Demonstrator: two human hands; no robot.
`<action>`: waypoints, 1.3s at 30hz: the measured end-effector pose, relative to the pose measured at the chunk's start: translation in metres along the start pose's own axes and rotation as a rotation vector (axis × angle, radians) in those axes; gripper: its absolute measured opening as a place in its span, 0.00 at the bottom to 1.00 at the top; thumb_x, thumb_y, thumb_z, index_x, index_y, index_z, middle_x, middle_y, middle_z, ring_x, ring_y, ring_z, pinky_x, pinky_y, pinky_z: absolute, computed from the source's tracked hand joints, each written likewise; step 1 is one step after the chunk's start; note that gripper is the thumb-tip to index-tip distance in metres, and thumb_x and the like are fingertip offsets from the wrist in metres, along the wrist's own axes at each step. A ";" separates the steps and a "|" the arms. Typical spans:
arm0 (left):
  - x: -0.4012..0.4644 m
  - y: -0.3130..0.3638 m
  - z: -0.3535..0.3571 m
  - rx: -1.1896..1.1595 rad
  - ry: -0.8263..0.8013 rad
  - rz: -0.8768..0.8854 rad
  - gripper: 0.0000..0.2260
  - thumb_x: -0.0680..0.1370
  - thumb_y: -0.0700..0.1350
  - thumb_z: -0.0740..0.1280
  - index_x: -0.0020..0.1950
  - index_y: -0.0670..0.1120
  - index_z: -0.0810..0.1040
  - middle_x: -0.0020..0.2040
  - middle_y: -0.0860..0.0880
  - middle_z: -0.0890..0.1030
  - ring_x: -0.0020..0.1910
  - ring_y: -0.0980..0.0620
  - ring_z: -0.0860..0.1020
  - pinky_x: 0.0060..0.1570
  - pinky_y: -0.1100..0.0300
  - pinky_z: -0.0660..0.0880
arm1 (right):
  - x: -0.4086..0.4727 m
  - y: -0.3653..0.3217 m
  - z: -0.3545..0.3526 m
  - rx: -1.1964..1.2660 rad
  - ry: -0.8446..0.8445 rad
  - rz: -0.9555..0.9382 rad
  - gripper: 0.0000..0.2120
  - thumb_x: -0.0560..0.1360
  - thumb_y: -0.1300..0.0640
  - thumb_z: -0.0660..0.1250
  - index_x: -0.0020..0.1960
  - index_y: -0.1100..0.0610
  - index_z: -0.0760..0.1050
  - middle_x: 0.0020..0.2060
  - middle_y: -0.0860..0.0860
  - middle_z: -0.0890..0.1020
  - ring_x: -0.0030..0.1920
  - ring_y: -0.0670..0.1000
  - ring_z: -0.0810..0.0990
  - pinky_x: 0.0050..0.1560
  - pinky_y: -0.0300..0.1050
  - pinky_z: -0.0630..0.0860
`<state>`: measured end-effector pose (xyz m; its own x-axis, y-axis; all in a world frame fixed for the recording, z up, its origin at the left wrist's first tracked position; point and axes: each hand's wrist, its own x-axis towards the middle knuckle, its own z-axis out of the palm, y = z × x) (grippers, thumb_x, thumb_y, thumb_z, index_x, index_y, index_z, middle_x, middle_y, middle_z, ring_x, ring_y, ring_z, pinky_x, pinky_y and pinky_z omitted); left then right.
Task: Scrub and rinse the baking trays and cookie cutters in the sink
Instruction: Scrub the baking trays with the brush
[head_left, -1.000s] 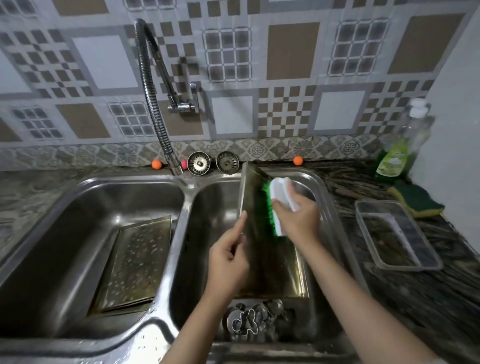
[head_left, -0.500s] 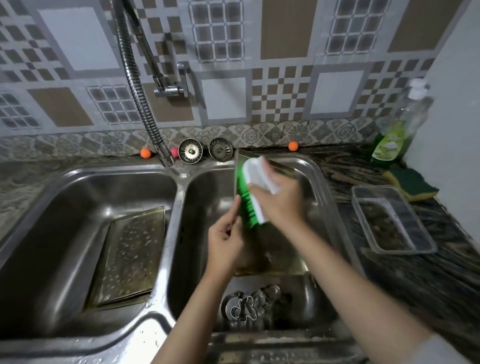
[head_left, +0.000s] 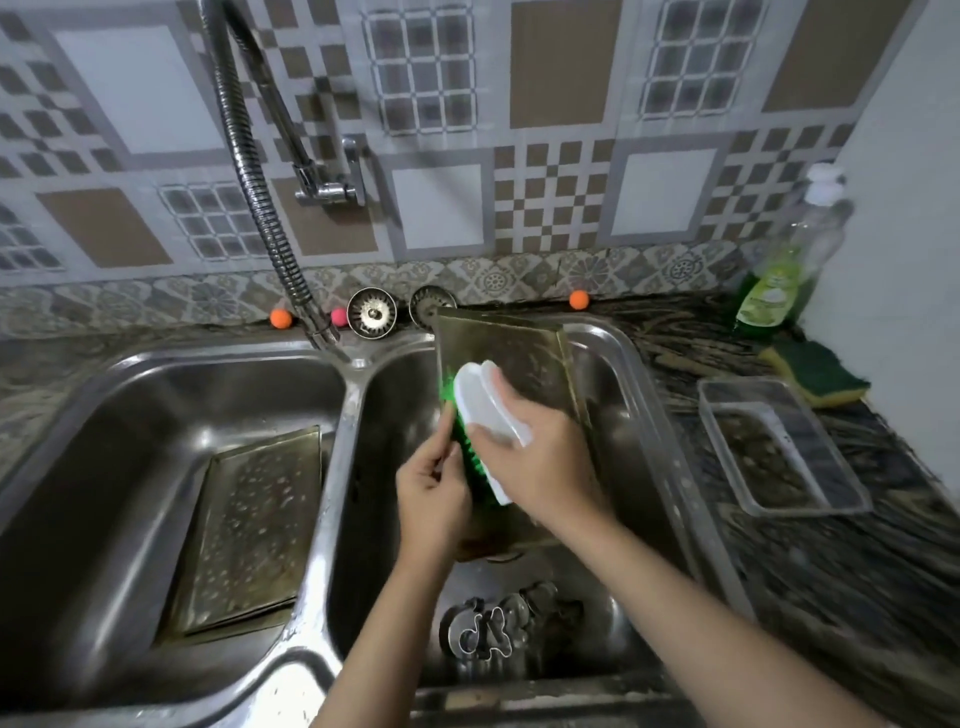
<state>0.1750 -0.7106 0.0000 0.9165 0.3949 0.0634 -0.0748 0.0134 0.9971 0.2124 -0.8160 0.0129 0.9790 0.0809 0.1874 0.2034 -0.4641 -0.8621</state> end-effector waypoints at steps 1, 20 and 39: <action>0.005 0.000 -0.008 0.009 0.041 0.008 0.21 0.79 0.29 0.58 0.65 0.51 0.70 0.53 0.56 0.79 0.44 0.73 0.76 0.48 0.78 0.70 | -0.010 0.010 0.001 -0.029 -0.021 -0.014 0.28 0.70 0.50 0.71 0.68 0.40 0.68 0.41 0.42 0.82 0.38 0.35 0.75 0.40 0.28 0.71; -0.001 -0.007 -0.040 -0.003 -0.055 -0.138 0.19 0.80 0.35 0.58 0.64 0.53 0.75 0.65 0.55 0.75 0.67 0.55 0.71 0.70 0.54 0.64 | -0.027 0.060 -0.073 0.234 -0.068 0.035 0.24 0.70 0.57 0.73 0.60 0.37 0.74 0.59 0.35 0.75 0.65 0.45 0.73 0.69 0.49 0.66; -0.056 0.027 0.032 0.092 -0.484 0.078 0.31 0.77 0.56 0.62 0.75 0.56 0.51 0.69 0.68 0.59 0.65 0.77 0.62 0.64 0.75 0.62 | -0.042 0.020 -0.045 0.686 0.236 0.108 0.23 0.77 0.53 0.65 0.71 0.50 0.66 0.63 0.50 0.74 0.49 0.35 0.79 0.46 0.31 0.76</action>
<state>0.1345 -0.7622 0.0247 0.9885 -0.0802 0.1285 -0.1356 -0.0893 0.9867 0.1746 -0.8690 0.0087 0.9801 -0.1621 0.1143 0.1467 0.2043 -0.9679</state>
